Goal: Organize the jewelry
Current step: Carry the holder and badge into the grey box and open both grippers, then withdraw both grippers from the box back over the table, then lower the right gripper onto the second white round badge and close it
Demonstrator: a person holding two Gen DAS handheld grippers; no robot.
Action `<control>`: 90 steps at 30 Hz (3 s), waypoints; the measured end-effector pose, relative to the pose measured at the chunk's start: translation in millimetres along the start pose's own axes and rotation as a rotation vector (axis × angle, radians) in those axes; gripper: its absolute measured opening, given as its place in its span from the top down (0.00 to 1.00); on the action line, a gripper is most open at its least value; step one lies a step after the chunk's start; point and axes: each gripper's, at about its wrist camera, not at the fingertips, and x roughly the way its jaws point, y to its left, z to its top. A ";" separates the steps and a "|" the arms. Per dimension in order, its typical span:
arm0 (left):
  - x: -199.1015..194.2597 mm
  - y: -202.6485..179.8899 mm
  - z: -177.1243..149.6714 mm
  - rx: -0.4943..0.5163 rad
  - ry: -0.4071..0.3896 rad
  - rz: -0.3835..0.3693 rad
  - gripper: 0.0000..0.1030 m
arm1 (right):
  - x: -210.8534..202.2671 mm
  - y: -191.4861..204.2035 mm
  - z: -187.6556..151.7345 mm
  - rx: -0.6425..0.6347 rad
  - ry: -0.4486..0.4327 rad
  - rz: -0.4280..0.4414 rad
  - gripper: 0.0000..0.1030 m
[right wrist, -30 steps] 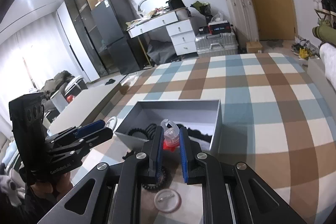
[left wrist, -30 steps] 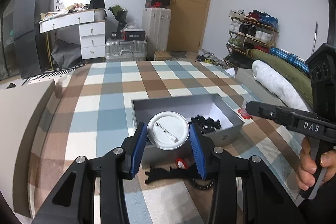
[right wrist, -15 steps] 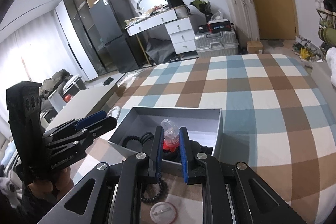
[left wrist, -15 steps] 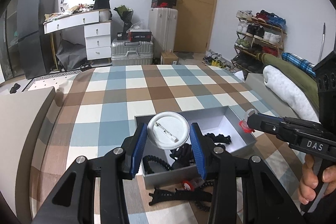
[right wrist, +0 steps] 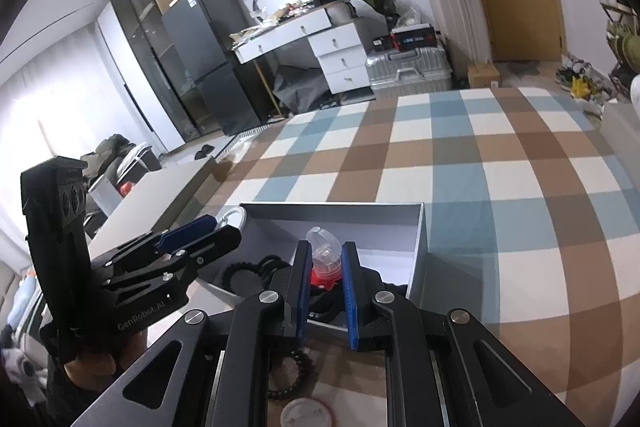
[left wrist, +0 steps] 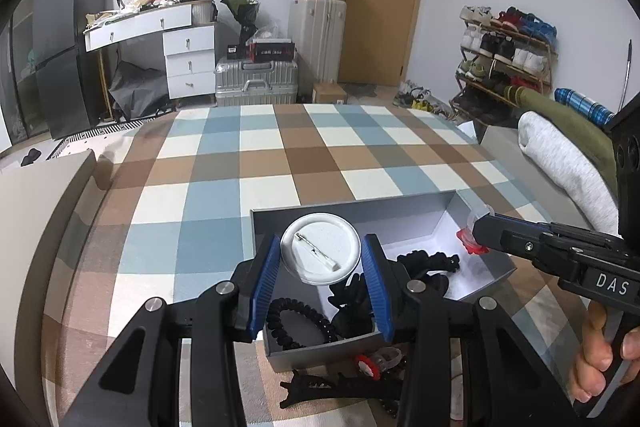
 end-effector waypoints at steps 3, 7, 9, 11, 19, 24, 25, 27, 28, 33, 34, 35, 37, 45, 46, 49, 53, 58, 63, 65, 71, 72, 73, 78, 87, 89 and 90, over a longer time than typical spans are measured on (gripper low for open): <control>2.5 -1.3 -0.9 0.003 0.005 0.005 0.65 | 5.3 -2.4 -0.6 0.011 0.010 -0.007 0.86; 5.0 -1.7 -2.0 0.008 0.016 0.007 0.65 | 9.0 -7.8 -1.1 0.042 0.016 -0.012 0.86; 5.3 -1.4 -1.8 0.006 0.019 0.007 0.65 | 10.2 -10.0 -0.9 0.057 0.019 -0.014 0.86; 6.8 -1.3 -1.7 0.001 0.026 0.006 0.65 | 11.2 -10.9 -0.7 0.060 0.022 -0.017 0.84; 1.6 -5.0 -4.8 0.018 0.047 0.018 0.58 | 0.6 -5.4 -0.8 0.034 -0.003 -0.047 0.62; -13.8 -9.3 -7.9 0.038 0.028 0.004 0.26 | -16.7 -2.4 -2.9 0.003 -0.027 -0.068 0.28; -16.8 -9.5 -8.6 0.038 0.026 -0.005 0.23 | -21.4 -1.4 -4.2 -0.002 -0.035 -0.069 0.20; -24.7 -10.8 -11.6 0.043 0.024 -0.028 0.18 | -29.3 1.6 -7.8 -0.020 -0.038 -0.072 0.11; -29.5 -12.0 -14.1 0.050 0.020 -0.033 0.17 | -30.7 3.3 -9.3 -0.030 -0.032 -0.075 0.06; -44.5 -13.8 -29.0 0.083 0.021 -0.002 0.01 | -34.6 12.0 -21.1 -0.076 0.008 -0.106 0.01; -46.8 -12.9 -33.0 0.087 0.027 -0.001 0.01 | -34.5 12.3 -23.9 -0.077 0.019 -0.113 0.01; -47.5 -11.4 -35.0 0.088 0.034 0.001 0.01 | -33.5 12.2 -26.0 -0.076 0.031 -0.118 0.01; -48.9 -6.7 -40.4 0.075 0.043 0.012 0.01 | -30.4 12.7 -31.1 -0.082 0.066 -0.129 0.01; -38.3 8.2 -44.8 0.034 0.078 0.045 0.01 | -20.9 20.6 -41.6 -0.135 0.118 -0.147 0.01; -38.8 9.2 -46.5 0.031 0.082 0.039 0.01 | -19.6 21.5 -42.4 -0.140 0.128 -0.148 0.01; -37.6 10.0 -48.9 0.033 0.090 0.054 0.01 | -16.4 25.8 -45.2 -0.163 0.157 -0.142 0.01; -41.2 13.1 -49.5 0.019 0.086 0.048 0.01 | -11.8 35.4 -52.8 -0.223 0.197 -0.141 0.01; -42.0 14.8 -50.9 0.017 0.091 0.051 0.01 | -2.6 45.2 -64.1 -0.293 0.250 -0.152 0.01; -41.5 14.6 -51.5 0.021 0.097 0.053 0.01 | 7.5 44.0 -75.0 -0.344 0.306 -0.183 0.01; -40.9 15.0 -52.2 0.024 0.101 0.058 0.01 | 11.5 41.5 -77.6 -0.341 0.330 -0.182 0.01; -41.4 16.7 -52.3 0.015 0.101 0.055 0.01 | 18.9 41.6 -85.0 -0.378 0.372 -0.208 0.01; -41.7 16.6 -52.2 0.015 0.100 0.056 0.01 | 20.1 41.6 -86.1 -0.384 0.376 -0.215 0.01; -42.0 16.4 -52.3 0.014 0.099 0.055 0.01 | 21.2 41.8 -87.6 -0.389 0.382 -0.222 0.01; -40.5 15.2 -54.0 0.020 0.107 0.054 0.01 | 25.8 37.0 -90.1 -0.386 0.401 -0.245 0.01; -38.4 14.6 -54.7 0.021 0.116 0.056 0.01 | 23.4 23.8 -84.6 -0.357 0.398 -0.279 0.02; -38.6 14.3 -55.1 0.021 0.116 0.054 0.01 | 23.9 24.0 -84.2 -0.359 0.398 -0.279 0.03; -38.6 13.8 -55.4 0.023 0.118 0.052 0.01 | 23.7 24.7 -84.0 -0.361 0.394 -0.280 0.03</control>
